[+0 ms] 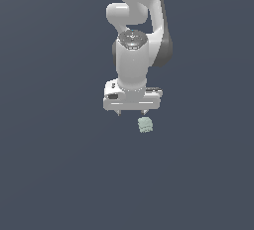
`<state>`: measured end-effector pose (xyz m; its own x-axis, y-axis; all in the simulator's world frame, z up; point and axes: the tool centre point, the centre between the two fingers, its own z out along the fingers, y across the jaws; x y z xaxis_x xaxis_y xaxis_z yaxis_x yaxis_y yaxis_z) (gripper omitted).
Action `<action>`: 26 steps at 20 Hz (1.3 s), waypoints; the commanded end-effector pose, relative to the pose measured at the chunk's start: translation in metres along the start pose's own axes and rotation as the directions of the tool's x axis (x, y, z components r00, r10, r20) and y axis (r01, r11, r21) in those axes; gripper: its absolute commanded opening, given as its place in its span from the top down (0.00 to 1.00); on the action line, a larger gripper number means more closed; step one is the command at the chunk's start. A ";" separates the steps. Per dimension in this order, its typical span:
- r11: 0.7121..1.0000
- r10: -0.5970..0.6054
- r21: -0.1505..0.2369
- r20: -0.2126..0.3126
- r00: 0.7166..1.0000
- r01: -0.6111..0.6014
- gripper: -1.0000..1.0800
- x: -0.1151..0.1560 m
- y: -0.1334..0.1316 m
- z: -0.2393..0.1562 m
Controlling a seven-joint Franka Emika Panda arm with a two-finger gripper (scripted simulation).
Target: Pick up the object and move it to a goal position.
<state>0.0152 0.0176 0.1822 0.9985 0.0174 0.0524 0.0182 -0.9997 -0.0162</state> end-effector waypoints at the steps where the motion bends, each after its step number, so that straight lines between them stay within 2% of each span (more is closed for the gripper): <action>1: 1.000 0.000 0.000 0.000 1.000 0.000 0.04 0.000 0.000 0.000; 10: 0.999 -0.044 -0.024 -0.004 0.999 0.044 0.04 0.004 0.010 0.002; 16: 0.999 -0.045 -0.024 -0.003 0.999 0.045 0.04 0.004 0.009 0.003; 21: 0.998 -0.067 -0.022 0.007 0.998 0.067 0.04 -0.002 -0.007 0.022; 26: 0.994 -0.112 -0.017 0.030 0.993 0.112 0.04 -0.018 -0.041 0.060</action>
<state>0.0052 0.0471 0.1349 0.9930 0.1133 0.0324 0.1131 -0.9936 0.0081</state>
